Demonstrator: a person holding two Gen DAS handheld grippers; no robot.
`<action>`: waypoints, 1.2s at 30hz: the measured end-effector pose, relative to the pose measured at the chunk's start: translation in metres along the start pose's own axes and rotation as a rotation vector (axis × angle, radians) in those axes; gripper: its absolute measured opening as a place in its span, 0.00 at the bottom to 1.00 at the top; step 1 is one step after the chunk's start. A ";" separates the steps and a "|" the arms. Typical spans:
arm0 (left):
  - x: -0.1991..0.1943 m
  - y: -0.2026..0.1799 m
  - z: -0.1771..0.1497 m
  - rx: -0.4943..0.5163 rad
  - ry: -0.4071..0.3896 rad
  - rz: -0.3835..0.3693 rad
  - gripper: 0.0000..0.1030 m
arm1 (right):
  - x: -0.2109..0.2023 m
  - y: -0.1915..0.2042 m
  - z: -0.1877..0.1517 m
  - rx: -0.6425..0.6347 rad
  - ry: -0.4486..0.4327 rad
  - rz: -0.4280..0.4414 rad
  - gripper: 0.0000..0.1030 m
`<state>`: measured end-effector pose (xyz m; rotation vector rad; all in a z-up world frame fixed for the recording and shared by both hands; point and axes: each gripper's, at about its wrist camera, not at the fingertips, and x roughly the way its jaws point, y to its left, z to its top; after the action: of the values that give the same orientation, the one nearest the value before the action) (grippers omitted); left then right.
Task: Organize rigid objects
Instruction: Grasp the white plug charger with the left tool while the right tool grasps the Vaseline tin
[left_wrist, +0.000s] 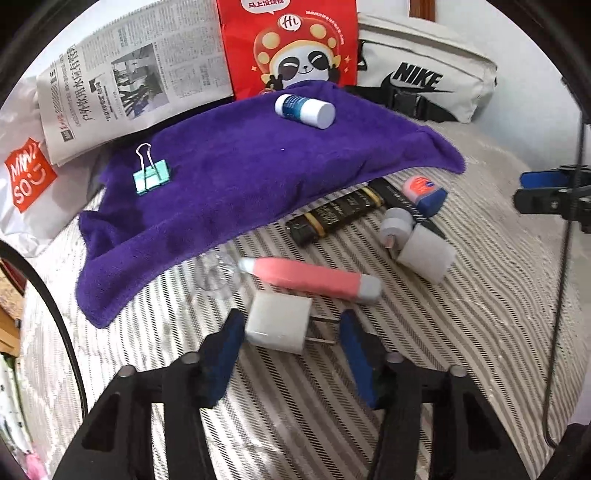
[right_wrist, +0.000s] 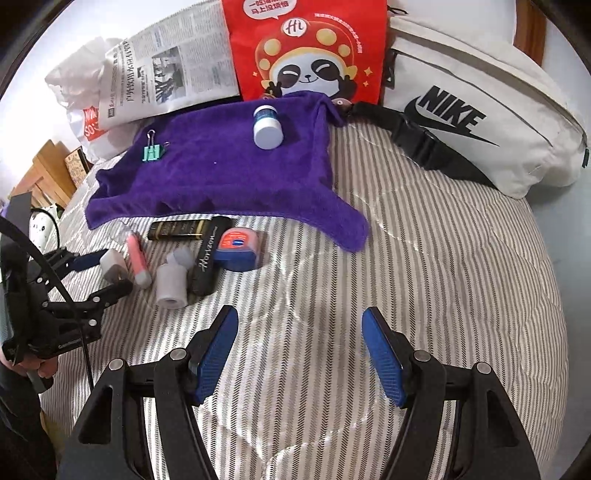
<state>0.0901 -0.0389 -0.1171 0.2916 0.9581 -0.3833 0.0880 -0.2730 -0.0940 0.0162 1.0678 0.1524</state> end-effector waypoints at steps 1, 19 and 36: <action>0.000 0.000 -0.001 0.001 -0.007 -0.004 0.43 | 0.002 0.000 0.000 0.002 0.004 -0.001 0.67; -0.016 0.056 -0.035 -0.214 -0.015 0.104 0.43 | 0.034 0.035 0.029 -0.011 -0.010 0.019 0.67; -0.014 0.061 -0.037 -0.254 -0.033 0.079 0.43 | 0.063 0.038 0.030 -0.052 0.002 -0.020 0.54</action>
<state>0.0833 0.0335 -0.1211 0.0909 0.9481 -0.1904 0.1392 -0.2253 -0.1308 -0.0414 1.0659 0.1615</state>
